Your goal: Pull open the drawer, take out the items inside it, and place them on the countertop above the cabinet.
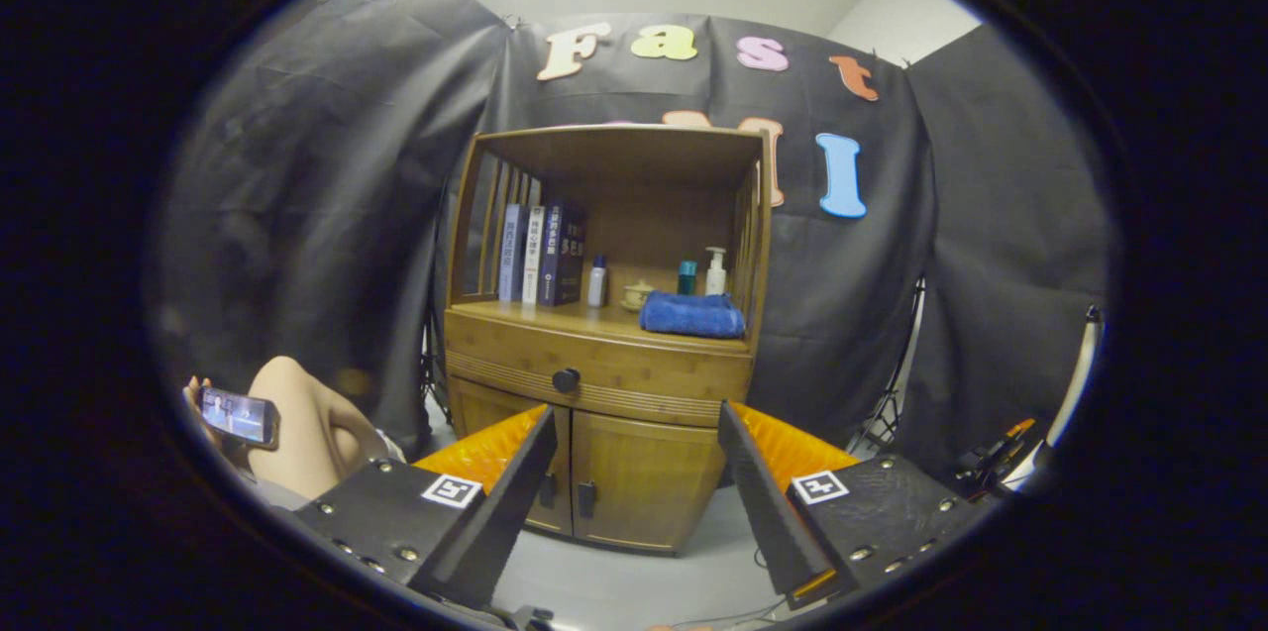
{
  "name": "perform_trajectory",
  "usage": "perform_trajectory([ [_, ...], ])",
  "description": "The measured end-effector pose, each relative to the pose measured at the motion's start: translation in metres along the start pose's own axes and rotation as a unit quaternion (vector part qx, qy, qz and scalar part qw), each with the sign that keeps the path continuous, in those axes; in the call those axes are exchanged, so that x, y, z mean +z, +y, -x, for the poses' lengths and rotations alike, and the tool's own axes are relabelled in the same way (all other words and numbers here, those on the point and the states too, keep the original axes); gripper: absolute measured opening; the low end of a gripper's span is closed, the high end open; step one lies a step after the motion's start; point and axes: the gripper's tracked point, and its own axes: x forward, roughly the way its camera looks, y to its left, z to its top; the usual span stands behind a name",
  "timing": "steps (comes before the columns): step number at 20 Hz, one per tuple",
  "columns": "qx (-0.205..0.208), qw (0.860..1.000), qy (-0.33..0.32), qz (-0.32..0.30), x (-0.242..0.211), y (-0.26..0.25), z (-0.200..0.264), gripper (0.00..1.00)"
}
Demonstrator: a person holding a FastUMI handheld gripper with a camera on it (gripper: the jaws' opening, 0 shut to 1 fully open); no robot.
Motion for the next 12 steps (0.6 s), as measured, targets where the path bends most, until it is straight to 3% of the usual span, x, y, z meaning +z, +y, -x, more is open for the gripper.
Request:
perform_trajectory([
  [7,-0.008,1.000,-0.006,0.003,0.000,0.001,-0.012,0.98],
  [12,0.015,1.000,-0.023,-0.007,0.004,0.036,-0.078,0.98],
])
